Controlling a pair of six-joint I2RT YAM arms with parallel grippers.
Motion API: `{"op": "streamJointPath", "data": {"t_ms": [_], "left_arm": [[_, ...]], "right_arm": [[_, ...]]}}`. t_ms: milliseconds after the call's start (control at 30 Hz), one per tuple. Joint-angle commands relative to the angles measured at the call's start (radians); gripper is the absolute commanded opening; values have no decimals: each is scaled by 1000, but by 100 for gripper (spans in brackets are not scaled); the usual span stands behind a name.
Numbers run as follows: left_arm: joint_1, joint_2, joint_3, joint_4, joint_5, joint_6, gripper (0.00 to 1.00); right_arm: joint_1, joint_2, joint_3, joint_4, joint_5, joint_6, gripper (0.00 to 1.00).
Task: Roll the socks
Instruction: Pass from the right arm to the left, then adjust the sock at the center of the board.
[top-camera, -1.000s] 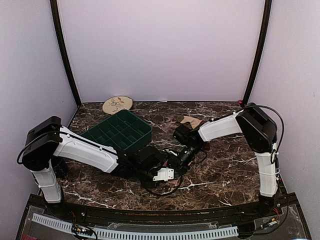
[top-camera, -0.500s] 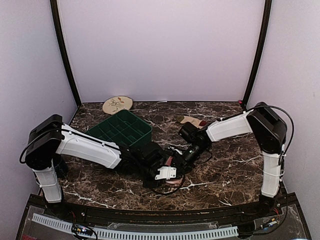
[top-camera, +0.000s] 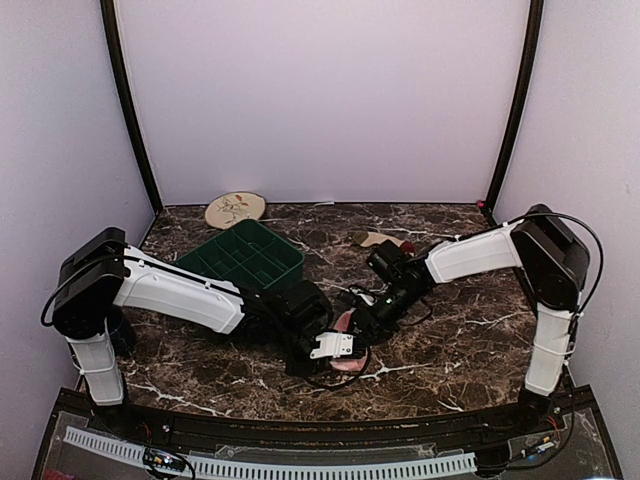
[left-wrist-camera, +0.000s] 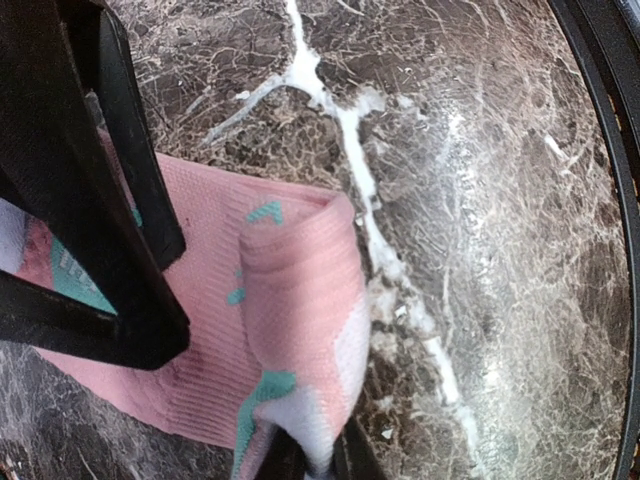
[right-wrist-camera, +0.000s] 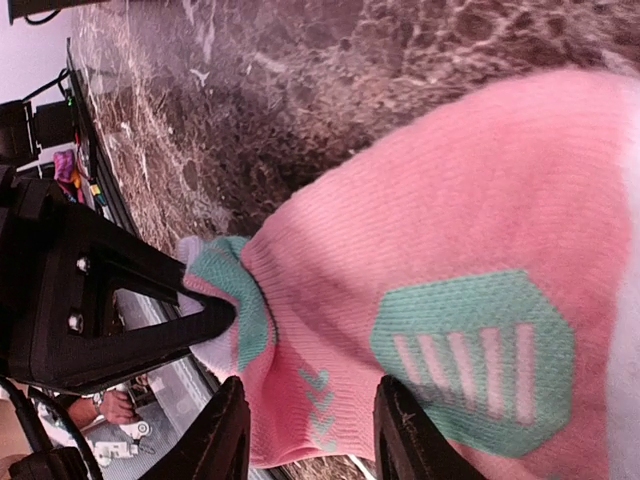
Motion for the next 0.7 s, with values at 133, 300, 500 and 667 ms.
{"op": "streamJointPath", "data": {"t_ms": [133,300,500,667], "left_arm": [[-2,7,-17,-107,32,-11,12],[-2,4,-21,-98,19,-16,12],[-2,-3,-24,-91,3,-22,13],[-2,-3,-27,-83,-11,-28,16]], "right_arm": [[-18,-52,-8,10,154,45,39],[-18,-64,7,-8,207,49,34],[-18,-87,16,-59,304,44,28],[-18,-94,44,-115,393,33,23]]}}
